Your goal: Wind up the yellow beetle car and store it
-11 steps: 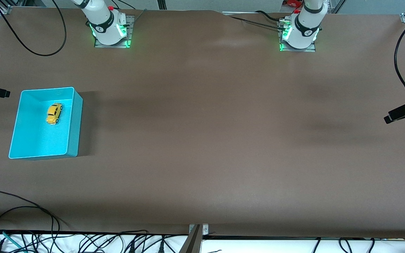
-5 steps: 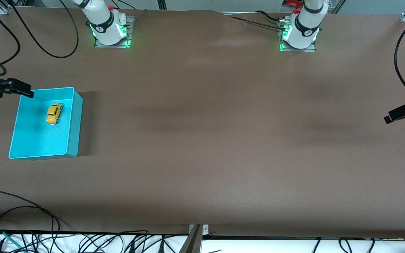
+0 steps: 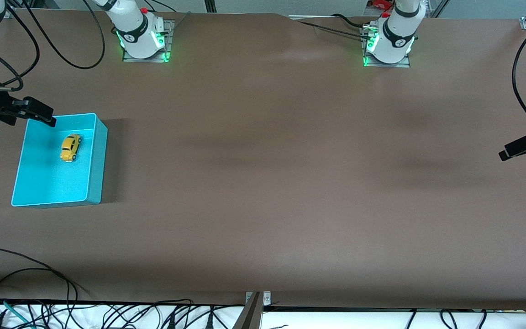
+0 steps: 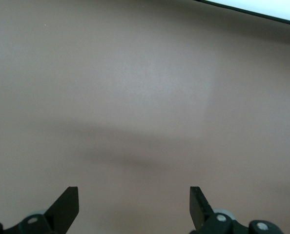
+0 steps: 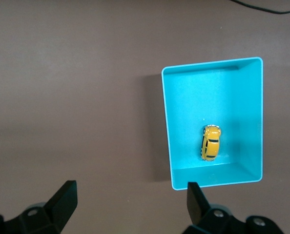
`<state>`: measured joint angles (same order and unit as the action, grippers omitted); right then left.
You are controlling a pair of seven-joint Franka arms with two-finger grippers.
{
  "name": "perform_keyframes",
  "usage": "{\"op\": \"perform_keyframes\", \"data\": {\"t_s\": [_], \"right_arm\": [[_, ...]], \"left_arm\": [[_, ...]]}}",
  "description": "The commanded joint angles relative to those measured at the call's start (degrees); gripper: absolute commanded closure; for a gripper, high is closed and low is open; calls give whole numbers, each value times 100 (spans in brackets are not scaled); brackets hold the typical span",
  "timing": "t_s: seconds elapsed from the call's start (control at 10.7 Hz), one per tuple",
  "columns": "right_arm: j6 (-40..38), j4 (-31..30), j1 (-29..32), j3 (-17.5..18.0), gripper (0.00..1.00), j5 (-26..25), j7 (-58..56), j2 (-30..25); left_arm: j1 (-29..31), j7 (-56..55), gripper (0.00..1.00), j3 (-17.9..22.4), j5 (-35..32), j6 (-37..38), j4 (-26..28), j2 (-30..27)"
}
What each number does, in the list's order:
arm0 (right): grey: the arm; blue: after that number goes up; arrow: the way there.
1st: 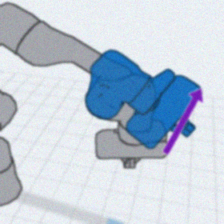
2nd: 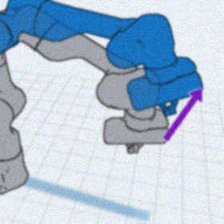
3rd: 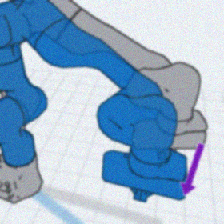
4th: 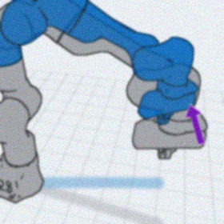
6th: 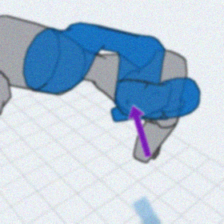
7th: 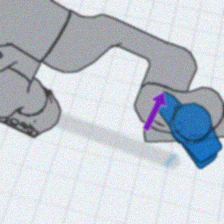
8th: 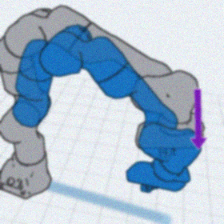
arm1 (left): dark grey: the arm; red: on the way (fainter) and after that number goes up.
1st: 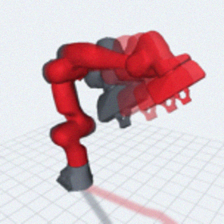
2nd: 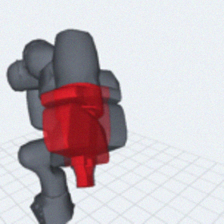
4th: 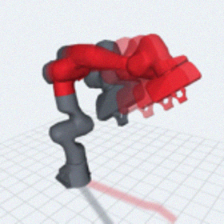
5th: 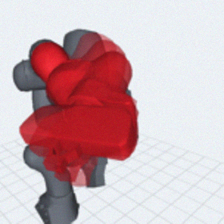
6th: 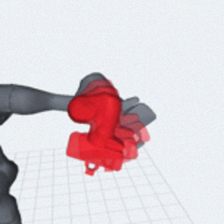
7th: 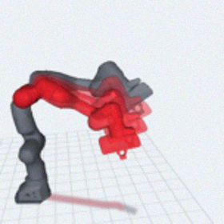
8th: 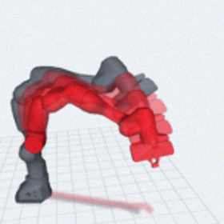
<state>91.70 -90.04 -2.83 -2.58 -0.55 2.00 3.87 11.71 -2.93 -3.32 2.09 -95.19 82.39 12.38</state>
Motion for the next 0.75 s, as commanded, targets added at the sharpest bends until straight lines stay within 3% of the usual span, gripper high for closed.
{"op": "perform_keyframes", "data": {"t_s": [0.0,0.65], "right_arm": [[251,-610,107,91,0,99,55,-430],[173,-682,107,82,0,90,55,-510]], "left_arm": [[33,355,0,-10,72,27,-74,19],[24,337,0,-10,37,27,-74,19]]}}
